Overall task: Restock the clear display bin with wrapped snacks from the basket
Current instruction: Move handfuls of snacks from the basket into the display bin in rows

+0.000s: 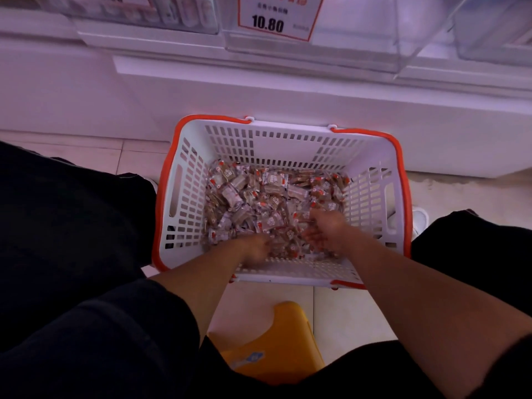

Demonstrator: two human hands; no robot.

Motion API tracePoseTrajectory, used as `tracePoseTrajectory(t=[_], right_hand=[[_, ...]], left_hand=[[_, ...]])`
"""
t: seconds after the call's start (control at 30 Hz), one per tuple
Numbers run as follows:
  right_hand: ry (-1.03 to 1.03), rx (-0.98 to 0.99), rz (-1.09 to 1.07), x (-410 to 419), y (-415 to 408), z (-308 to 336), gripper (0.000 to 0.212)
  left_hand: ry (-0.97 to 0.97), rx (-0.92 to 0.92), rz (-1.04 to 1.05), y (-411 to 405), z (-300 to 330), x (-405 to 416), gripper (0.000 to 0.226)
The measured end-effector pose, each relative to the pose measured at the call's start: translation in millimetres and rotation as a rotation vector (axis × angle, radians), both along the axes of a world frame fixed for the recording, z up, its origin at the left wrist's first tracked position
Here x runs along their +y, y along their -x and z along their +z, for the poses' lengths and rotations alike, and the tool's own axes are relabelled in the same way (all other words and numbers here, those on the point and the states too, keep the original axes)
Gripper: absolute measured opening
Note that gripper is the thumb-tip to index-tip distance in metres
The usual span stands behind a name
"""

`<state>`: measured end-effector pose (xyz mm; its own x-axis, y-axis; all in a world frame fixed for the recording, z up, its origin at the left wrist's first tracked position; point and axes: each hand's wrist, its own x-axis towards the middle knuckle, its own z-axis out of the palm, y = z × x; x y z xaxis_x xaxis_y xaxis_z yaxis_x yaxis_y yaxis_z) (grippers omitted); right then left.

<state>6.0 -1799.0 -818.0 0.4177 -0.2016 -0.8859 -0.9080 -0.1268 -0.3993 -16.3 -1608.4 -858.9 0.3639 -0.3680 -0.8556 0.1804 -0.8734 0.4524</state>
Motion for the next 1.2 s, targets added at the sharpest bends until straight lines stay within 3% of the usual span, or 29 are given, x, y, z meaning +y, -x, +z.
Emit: tracePoseTrajectory(t=[0.13,0.23,0.37,0.43,0.5,0.6,0.7,0.77,0.97,1.07,1.2], right_hand=[[0.074,0.028,0.295,-7,18,-22,0.024],[0.134,0.020,0.586,-8,28,-31,0.025],[0.169,0.005,0.649,-8,27,-36,0.026],[0.167,0.050,0.721,-11,26,-37,0.038],[0.163,0.043,0.790,-13,26,-39,0.037],[0.140,-0.010,0.846,-15,28,-43,0.036],[0.046,-0.050,0.689,-13,29,-48,0.023],[0.007,-0.050,0.592,-12,29,-51,0.022],[0.047,-0.066,0.702,-17,13,-34,0.005],[-0.006,-0.030,0.902,-18,-17,5,0.018],[-0.132,-0.129,1.038,-12,-59,83,0.026]], left_hand=[[-0.090,-0.115,-0.129,4,-3,-7,0.045],[-0.074,-0.093,-0.169,5,-7,-14,0.046],[0.041,-0.106,0.155,7,-15,-19,0.048],[0.042,-0.144,0.181,8,-19,-19,0.073],[0.025,-0.168,0.144,8,-21,-20,0.091],[0.052,-0.181,0.185,7,-27,-22,0.072],[0.047,-0.174,0.320,6,-30,-25,0.031],[0.005,-0.194,0.319,1,-32,-25,0.017],[0.104,0.046,0.478,-15,-15,-15,0.025],[0.156,0.211,0.646,-36,19,1,0.035],[0.371,0.312,0.651,-71,86,8,0.002]])
